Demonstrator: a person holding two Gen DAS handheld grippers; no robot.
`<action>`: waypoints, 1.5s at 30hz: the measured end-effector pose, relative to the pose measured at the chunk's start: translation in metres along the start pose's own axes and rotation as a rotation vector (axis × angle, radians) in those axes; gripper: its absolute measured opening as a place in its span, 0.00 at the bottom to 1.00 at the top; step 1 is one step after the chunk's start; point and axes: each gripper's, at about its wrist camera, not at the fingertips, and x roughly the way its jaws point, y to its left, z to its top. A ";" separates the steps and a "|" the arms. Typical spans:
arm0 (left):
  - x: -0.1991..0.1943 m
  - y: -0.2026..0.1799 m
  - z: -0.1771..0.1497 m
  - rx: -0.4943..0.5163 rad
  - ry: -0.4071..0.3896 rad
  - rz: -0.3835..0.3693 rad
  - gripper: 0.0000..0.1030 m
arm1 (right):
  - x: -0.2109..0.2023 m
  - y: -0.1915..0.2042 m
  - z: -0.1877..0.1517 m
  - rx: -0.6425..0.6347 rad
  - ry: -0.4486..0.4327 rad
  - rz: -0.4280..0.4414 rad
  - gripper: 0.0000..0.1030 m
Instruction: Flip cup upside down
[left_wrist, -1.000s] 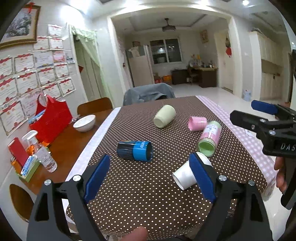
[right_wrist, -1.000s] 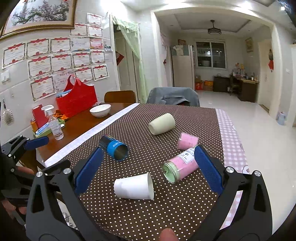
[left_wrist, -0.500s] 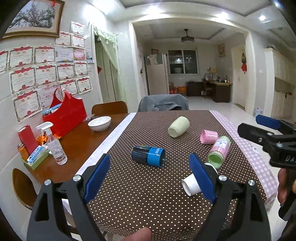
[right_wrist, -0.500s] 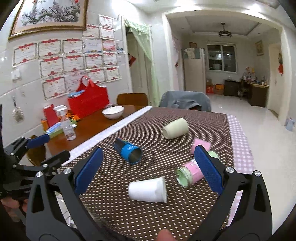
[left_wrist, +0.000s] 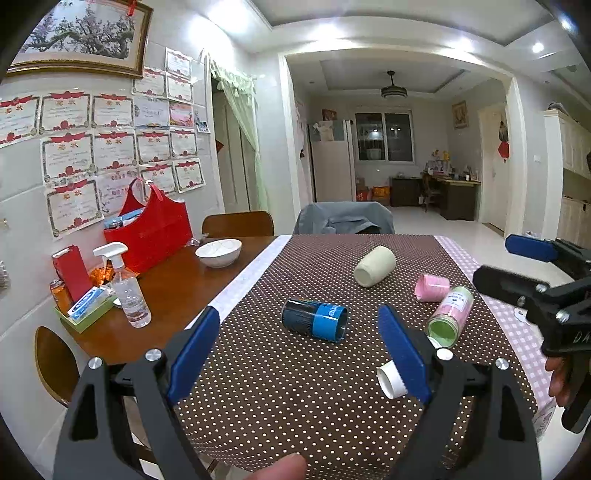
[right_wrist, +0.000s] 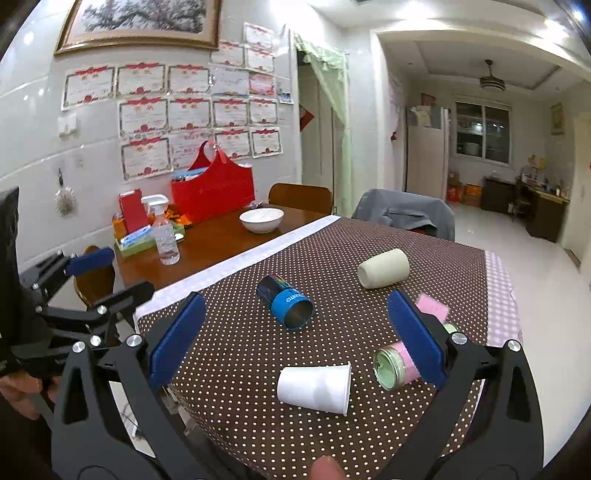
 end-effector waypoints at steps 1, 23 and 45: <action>0.000 0.001 0.000 -0.001 0.000 0.002 0.83 | 0.001 0.000 0.000 -0.012 0.008 0.003 0.94; 0.030 0.017 -0.024 -0.032 0.101 0.031 0.83 | 0.123 0.011 -0.065 -0.703 0.576 0.180 0.94; 0.054 0.016 -0.047 -0.059 0.185 -0.009 0.83 | 0.198 0.048 -0.117 -1.192 0.963 0.200 0.83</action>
